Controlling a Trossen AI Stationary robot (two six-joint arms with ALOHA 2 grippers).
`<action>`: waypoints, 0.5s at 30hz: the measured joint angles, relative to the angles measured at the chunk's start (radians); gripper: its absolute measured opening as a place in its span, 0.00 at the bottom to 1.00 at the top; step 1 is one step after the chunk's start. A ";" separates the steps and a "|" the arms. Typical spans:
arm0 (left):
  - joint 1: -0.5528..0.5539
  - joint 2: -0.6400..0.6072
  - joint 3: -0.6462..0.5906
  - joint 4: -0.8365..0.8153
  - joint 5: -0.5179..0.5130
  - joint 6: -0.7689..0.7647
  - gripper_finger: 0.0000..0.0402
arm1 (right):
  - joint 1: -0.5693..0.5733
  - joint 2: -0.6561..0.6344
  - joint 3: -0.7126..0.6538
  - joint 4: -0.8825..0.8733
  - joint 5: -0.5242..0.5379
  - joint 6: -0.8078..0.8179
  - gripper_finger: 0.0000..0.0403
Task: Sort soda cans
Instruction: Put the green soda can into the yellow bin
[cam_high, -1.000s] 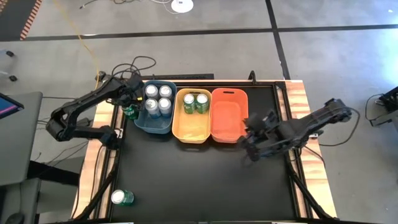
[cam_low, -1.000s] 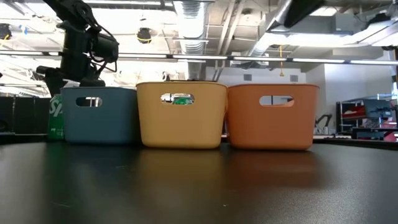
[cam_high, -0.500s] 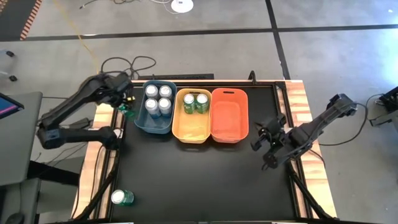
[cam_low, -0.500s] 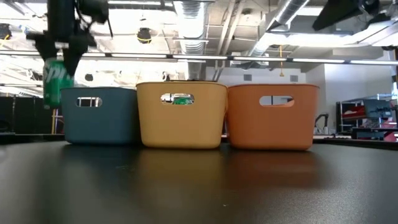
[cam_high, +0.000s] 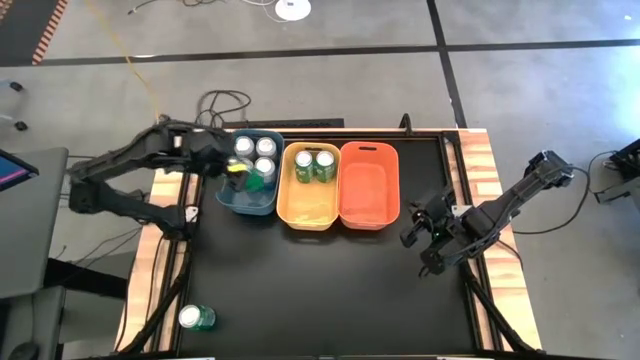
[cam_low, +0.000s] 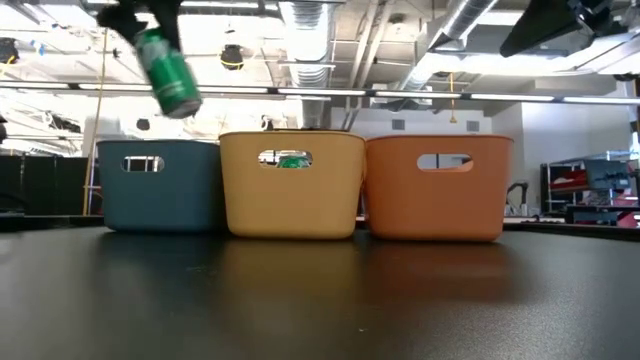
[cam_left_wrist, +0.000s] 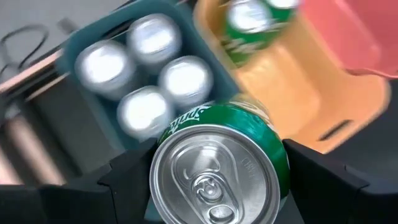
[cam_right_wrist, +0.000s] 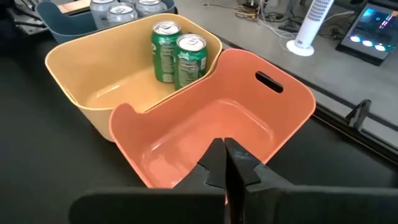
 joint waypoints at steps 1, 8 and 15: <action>-0.022 0.026 0.015 0.020 0.000 0.010 0.75 | -0.002 0.000 0.000 0.002 -0.001 0.000 0.03; -0.119 0.245 0.160 0.091 -0.011 0.096 0.75 | -0.022 0.001 0.000 0.018 -0.001 -0.001 0.03; -0.141 0.461 0.300 0.098 -0.028 0.180 0.75 | -0.029 0.003 0.001 0.003 -0.001 -0.004 0.03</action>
